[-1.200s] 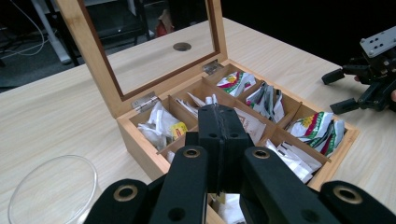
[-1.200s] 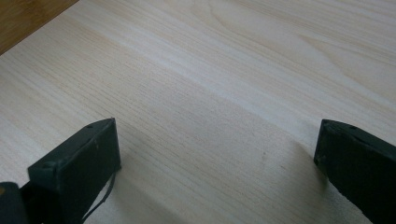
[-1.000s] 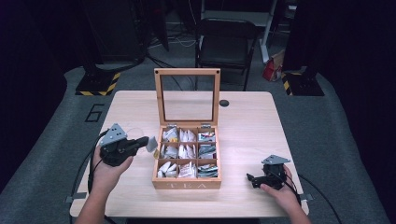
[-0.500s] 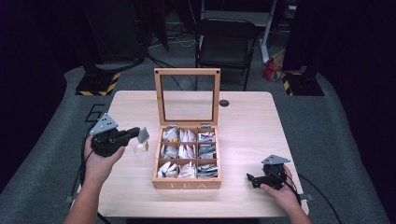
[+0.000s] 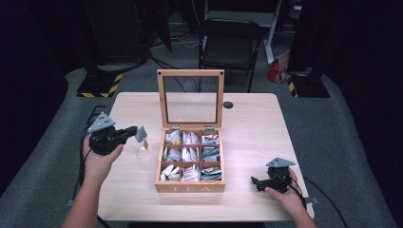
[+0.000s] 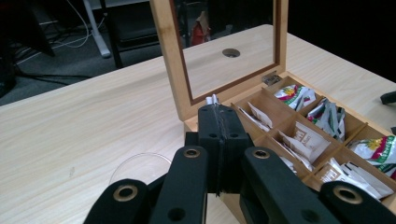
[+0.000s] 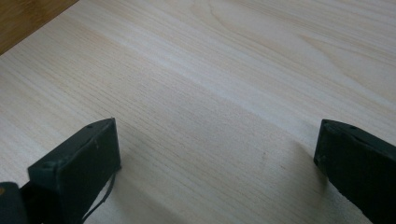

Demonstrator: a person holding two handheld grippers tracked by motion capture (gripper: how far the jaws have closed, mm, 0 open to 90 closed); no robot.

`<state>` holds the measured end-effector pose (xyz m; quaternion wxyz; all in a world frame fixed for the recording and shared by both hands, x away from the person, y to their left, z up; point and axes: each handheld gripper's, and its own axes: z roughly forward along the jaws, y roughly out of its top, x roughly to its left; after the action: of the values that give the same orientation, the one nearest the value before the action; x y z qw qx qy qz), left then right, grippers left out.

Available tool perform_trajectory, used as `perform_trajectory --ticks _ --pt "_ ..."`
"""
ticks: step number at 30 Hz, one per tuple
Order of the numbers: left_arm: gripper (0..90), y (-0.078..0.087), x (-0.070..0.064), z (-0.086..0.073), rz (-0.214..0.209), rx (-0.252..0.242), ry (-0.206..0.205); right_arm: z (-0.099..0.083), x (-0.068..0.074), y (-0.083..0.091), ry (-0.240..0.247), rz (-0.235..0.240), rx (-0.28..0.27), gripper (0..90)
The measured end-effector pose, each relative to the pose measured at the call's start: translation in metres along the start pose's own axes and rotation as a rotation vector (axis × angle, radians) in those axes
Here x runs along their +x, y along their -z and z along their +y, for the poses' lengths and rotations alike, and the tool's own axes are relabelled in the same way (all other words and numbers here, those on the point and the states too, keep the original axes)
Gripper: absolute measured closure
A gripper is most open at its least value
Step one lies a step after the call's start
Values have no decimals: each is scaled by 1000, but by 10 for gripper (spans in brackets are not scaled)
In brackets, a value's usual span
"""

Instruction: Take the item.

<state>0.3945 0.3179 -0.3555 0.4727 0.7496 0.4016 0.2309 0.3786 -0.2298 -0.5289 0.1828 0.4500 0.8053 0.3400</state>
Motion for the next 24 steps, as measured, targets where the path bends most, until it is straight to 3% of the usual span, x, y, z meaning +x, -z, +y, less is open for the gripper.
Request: perform_trajectory --ticks 24 --pt "899 -7 23 6 80 10 13 0 0 0 0 0 0 0"
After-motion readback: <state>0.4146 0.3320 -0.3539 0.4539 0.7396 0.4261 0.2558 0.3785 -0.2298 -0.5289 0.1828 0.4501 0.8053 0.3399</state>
